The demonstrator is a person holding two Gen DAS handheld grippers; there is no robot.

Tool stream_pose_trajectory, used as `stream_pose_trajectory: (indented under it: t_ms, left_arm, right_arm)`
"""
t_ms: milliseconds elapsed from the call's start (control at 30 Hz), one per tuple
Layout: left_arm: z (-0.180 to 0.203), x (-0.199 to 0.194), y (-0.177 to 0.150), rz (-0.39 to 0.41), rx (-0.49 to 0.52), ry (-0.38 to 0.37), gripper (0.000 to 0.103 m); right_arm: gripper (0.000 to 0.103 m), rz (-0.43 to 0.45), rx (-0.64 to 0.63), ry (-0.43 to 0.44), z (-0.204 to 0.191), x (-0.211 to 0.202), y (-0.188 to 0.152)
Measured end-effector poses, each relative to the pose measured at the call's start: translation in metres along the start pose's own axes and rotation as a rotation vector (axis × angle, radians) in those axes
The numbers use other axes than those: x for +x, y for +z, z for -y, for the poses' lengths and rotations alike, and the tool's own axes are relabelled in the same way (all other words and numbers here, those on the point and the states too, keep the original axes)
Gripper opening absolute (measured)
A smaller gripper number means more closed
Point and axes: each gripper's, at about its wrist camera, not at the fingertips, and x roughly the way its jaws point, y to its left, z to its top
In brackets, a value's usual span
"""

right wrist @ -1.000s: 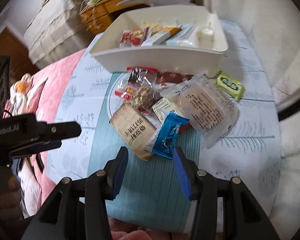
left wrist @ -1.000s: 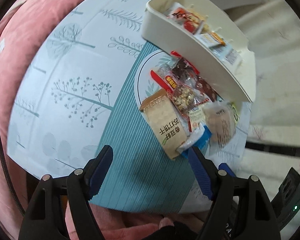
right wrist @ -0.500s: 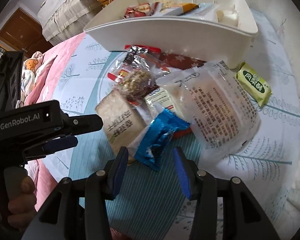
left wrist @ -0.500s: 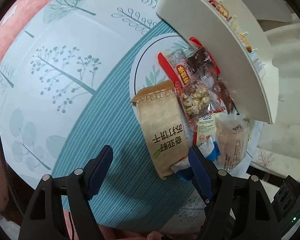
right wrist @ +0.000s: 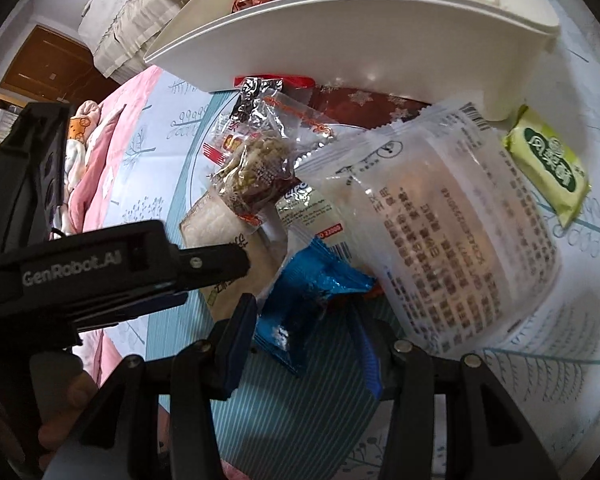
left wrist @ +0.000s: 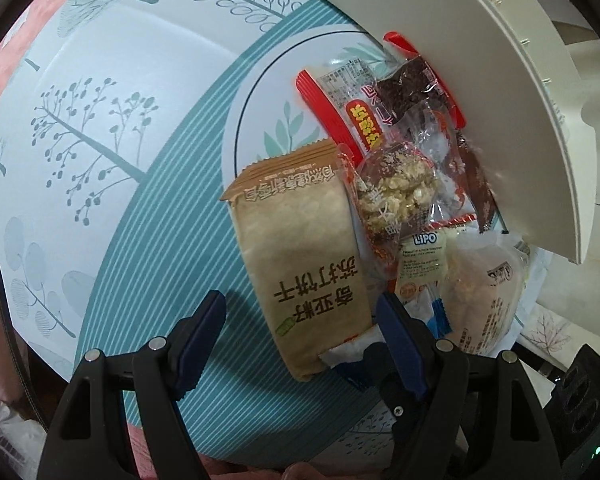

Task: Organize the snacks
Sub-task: 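Grasp the brown paper biscuit bag with the left gripper while the right grasps the blue wrapper, then lift the brown bag and blue wrapper and carry them toward the white tray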

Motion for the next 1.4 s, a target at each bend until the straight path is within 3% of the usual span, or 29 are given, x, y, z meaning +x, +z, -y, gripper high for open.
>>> stream_pose_trajectory:
  t_ms: [167,367,467,567,700,1067,1400]
  left_arm:
    - [0.012,0.011,0.002,-0.018,-0.01,0.026,0.076]
    - [0.027,0.021,0.002,-0.022,-0.003,0.079,0.075]
    - [0.033,0.025,0.003,-0.022,-0.003,0.097,0.068]
    - [0.035,0.022,0.004,-0.019,-0.013,0.133,0.054]
    - [0.034,0.022,0.007,-0.02,-0.016,0.118,0.052]
    - [0.003,0.018,-0.001,-0.049,0.004,0.113,0.052]
    - [-0.031,-0.023,-0.01,-0.01,0.021,0.121,0.052]
  right_arm:
    - [0.046,-0.001,0.007,0.025,0.002,0.001,0.001]
    - [0.033,-0.024,0.023,0.066,0.014,0.002,0.001]
    - [0.031,-0.032,0.017,0.076,0.016,0.0,0.0]
    - [0.031,-0.051,0.01,0.067,0.016,0.0,-0.001]
    - [0.03,-0.079,0.001,0.046,0.016,0.001,-0.004]
    - [0.03,-0.1,-0.011,-0.024,0.012,-0.011,-0.023]
    - [0.03,-0.023,-0.006,-0.019,-0.004,-0.03,-0.032]
